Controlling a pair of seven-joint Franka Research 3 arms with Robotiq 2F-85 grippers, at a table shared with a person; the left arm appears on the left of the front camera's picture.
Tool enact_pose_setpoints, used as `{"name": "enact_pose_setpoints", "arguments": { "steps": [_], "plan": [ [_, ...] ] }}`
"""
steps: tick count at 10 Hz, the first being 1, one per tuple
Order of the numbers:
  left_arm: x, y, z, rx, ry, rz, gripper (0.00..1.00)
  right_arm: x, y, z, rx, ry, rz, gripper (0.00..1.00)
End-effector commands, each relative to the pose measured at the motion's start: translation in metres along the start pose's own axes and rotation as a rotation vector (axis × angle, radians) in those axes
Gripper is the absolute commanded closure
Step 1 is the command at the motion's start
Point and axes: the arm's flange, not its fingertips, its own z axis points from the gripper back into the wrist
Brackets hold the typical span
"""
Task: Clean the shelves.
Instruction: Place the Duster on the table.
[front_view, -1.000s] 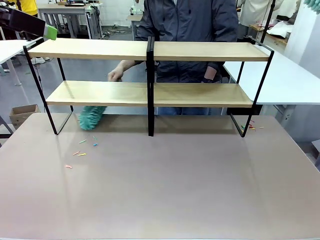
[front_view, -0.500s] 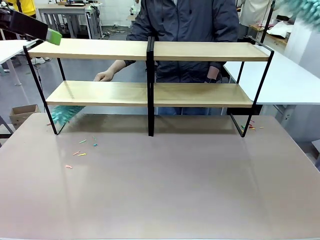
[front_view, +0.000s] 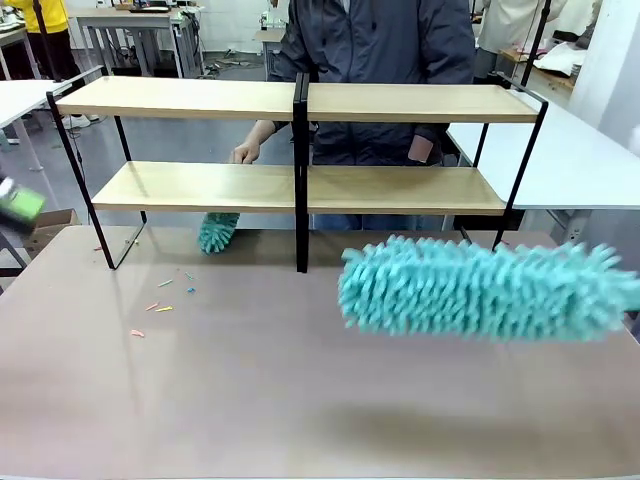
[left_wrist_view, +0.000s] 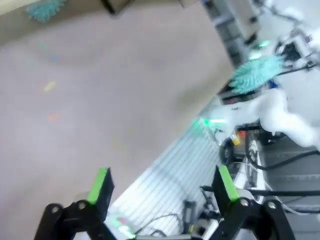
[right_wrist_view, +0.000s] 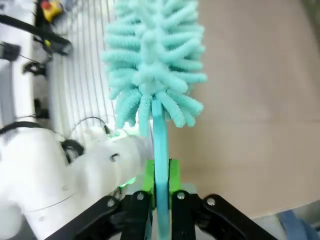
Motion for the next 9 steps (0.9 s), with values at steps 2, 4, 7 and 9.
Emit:
{"name": "enact_pose_setpoints", "arguments": {
  "steps": [2,4,7,9],
  "plan": [
    [-0.02,0.114,-0.051,-0.23,0.067,0.557,0.0,0.011,-0.035,-0.056,-0.123,0.092,0.033,0.88],
    [-0.039,0.152,-0.066,-0.344,-0.117,0.739,0.0,0.011,-0.066,-0.079,-0.109,-0.005,0.029,0.88],
    [-0.065,0.153,-0.068,-0.283,-0.002,0.643,0.0,0.003,-0.09,-0.074,-0.087,-0.014,0.001,0.88],
    [-0.065,0.153,-0.068,-0.283,-0.002,0.643,0.0,-0.002,-0.099,-0.067,-0.066,0.008,-0.006,0.88]
  ]
}}
